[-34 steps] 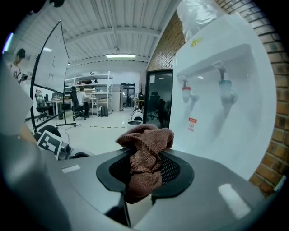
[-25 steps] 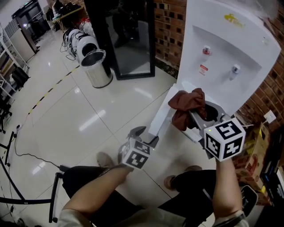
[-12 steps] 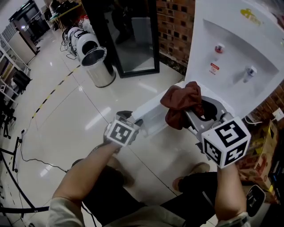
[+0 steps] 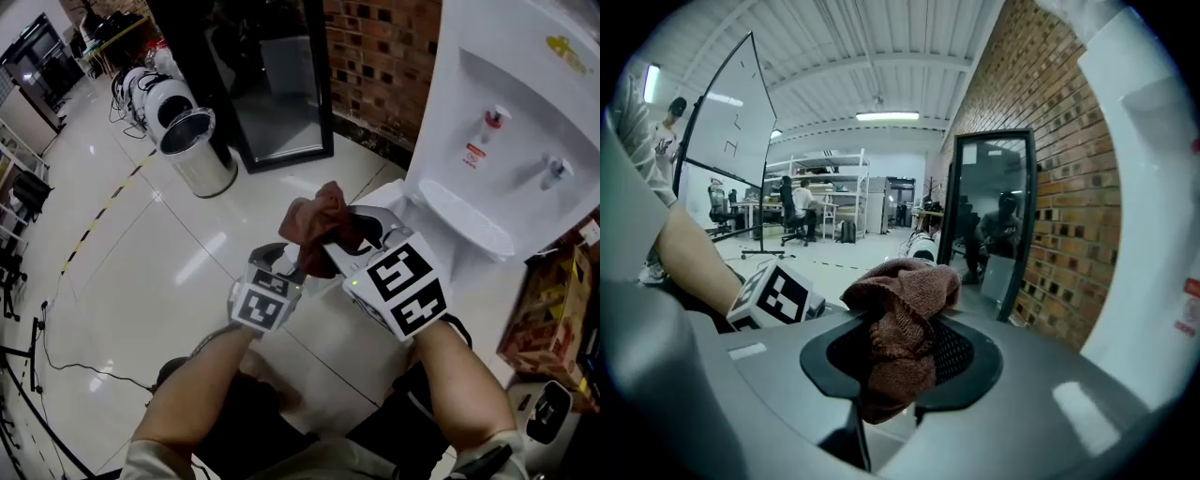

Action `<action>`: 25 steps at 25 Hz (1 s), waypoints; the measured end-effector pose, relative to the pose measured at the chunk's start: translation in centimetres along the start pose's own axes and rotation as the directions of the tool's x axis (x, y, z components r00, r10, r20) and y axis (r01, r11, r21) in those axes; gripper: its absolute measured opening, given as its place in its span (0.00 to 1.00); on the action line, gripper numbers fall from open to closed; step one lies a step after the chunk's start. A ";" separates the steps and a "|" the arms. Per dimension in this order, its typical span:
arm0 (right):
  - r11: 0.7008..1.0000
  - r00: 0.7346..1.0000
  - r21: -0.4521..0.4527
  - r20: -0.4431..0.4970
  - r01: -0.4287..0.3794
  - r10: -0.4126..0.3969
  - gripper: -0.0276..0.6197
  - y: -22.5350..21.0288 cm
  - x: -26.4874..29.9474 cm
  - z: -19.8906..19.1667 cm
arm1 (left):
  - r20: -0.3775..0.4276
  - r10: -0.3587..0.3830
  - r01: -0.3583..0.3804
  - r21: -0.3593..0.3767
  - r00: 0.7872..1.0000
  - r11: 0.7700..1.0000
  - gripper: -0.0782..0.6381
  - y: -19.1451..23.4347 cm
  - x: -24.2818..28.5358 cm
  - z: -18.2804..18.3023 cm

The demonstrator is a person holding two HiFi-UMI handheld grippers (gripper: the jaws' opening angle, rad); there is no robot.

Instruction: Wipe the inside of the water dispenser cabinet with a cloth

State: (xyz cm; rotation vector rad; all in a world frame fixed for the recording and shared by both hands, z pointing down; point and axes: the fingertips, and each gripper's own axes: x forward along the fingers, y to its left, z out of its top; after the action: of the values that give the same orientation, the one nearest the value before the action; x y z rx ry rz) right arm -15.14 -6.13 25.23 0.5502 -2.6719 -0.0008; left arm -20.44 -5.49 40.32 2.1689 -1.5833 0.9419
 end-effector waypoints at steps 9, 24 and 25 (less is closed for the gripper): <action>0.986 0.964 -0.087 -0.235 -0.145 0.121 0.23 3.4 9.5 -5.7 | 0.065 -0.067 0.065 0.027 0.996 0.997 0.39 0.2 -0.1 0.0; 0.932 0.919 0.147 -0.275 0.332 -0.283 0.23 -10.7 6.8 -9.1 | 0.065 -0.073 0.072 0.023 0.995 0.997 0.39 -0.1 0.0 0.0; 0.910 0.902 0.163 -0.283 0.381 -0.327 0.23 -11.7 6.1 -9.5 | 0.065 -0.073 0.071 0.022 0.995 0.997 0.39 -0.1 -0.1 0.0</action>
State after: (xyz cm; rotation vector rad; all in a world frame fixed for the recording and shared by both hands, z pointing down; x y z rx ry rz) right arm -12.03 -18.48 35.36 1.0330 -2.3041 0.2405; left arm -20.39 -5.40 40.33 2.2760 -1.5194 0.8772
